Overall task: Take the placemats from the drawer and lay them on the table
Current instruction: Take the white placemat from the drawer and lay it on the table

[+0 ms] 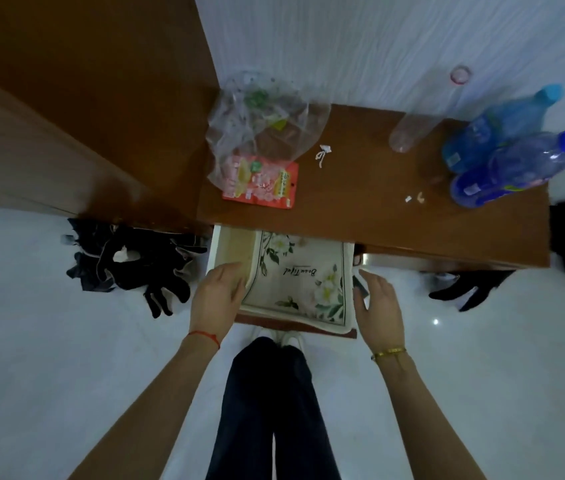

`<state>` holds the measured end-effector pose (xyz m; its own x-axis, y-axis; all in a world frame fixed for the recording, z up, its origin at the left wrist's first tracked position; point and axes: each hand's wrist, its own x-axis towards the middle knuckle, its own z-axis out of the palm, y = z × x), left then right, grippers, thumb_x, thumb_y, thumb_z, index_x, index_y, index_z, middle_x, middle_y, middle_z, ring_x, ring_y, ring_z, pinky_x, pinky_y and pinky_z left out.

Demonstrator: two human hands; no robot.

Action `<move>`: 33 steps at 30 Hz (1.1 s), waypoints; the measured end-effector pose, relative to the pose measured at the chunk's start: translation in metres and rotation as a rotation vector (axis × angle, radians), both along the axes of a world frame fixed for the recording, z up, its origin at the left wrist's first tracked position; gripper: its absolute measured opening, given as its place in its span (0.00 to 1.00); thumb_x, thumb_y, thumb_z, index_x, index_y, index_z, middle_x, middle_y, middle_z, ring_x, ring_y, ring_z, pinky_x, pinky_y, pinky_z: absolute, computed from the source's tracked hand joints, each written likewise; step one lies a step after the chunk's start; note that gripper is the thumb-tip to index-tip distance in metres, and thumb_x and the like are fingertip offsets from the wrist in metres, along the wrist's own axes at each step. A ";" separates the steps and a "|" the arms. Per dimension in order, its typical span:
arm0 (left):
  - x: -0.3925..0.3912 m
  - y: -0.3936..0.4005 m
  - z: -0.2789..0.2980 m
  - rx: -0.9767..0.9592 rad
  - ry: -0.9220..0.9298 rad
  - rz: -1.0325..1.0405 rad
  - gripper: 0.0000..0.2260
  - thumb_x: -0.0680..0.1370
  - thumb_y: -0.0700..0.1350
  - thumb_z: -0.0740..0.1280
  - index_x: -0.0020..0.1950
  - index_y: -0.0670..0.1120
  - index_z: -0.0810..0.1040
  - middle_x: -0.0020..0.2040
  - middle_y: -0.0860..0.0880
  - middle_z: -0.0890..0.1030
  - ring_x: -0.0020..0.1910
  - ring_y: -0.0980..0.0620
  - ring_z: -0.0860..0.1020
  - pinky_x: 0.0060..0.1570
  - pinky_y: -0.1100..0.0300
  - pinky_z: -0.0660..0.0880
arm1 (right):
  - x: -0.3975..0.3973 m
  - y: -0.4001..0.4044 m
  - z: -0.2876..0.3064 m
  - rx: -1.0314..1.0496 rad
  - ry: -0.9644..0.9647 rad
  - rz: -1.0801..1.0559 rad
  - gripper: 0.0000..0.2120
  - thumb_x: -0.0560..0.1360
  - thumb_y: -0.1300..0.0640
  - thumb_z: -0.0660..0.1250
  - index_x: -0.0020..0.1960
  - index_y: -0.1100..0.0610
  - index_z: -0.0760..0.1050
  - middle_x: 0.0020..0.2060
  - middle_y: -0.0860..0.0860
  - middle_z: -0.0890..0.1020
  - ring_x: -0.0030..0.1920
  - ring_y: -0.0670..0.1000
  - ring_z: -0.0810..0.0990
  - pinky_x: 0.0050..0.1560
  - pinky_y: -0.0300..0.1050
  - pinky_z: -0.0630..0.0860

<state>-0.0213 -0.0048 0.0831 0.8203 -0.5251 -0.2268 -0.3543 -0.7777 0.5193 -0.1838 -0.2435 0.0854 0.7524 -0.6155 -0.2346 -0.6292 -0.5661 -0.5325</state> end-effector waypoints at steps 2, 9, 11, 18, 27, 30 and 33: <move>0.007 -0.005 -0.047 0.054 0.037 -0.001 0.15 0.77 0.40 0.66 0.63 0.42 0.76 0.58 0.42 0.79 0.53 0.41 0.79 0.52 0.52 0.78 | 0.002 -0.002 -0.043 -0.018 0.013 0.016 0.17 0.78 0.59 0.63 0.66 0.61 0.71 0.58 0.57 0.78 0.59 0.57 0.73 0.61 0.51 0.73; 0.019 -0.014 -0.156 0.261 0.196 -0.019 0.15 0.79 0.46 0.62 0.64 0.44 0.74 0.53 0.39 0.79 0.45 0.38 0.79 0.40 0.49 0.78 | 0.004 0.002 -0.116 -0.113 -0.092 -0.038 0.19 0.77 0.61 0.65 0.67 0.61 0.70 0.59 0.59 0.75 0.59 0.55 0.72 0.61 0.37 0.64; 0.018 -0.017 -0.172 0.290 0.239 0.003 0.15 0.80 0.47 0.61 0.64 0.43 0.73 0.51 0.38 0.80 0.46 0.37 0.79 0.40 0.48 0.77 | 0.002 0.003 -0.125 -0.128 -0.117 -0.037 0.20 0.77 0.61 0.65 0.68 0.61 0.70 0.59 0.59 0.74 0.60 0.55 0.71 0.63 0.33 0.62; 0.015 -0.025 -0.194 0.356 0.381 0.051 0.12 0.79 0.47 0.62 0.54 0.39 0.76 0.47 0.38 0.81 0.47 0.38 0.79 0.45 0.50 0.75 | -0.003 0.004 -0.133 -0.124 -0.137 -0.041 0.23 0.76 0.62 0.66 0.69 0.60 0.68 0.60 0.58 0.74 0.58 0.56 0.72 0.61 0.40 0.68; 0.021 -0.023 -0.171 0.284 0.452 0.213 0.15 0.76 0.46 0.67 0.58 0.38 0.77 0.51 0.38 0.81 0.50 0.39 0.79 0.51 0.52 0.76 | -0.005 0.003 -0.128 -0.041 -0.147 -0.090 0.21 0.76 0.64 0.65 0.68 0.61 0.68 0.55 0.57 0.75 0.52 0.57 0.73 0.53 0.48 0.74; 0.020 -0.022 -0.145 0.160 0.488 0.236 0.12 0.76 0.41 0.67 0.59 0.38 0.78 0.52 0.39 0.82 0.52 0.41 0.79 0.49 0.60 0.71 | -0.011 0.005 -0.120 0.008 -0.126 -0.141 0.18 0.76 0.63 0.65 0.65 0.60 0.71 0.52 0.56 0.76 0.48 0.55 0.74 0.49 0.48 0.74; 0.014 -0.020 -0.123 0.114 0.550 0.280 0.10 0.76 0.41 0.67 0.56 0.38 0.78 0.52 0.40 0.82 0.52 0.41 0.79 0.48 0.61 0.70 | -0.017 0.007 -0.110 0.056 -0.102 -0.178 0.14 0.75 0.65 0.65 0.61 0.61 0.73 0.48 0.55 0.76 0.44 0.54 0.74 0.45 0.48 0.74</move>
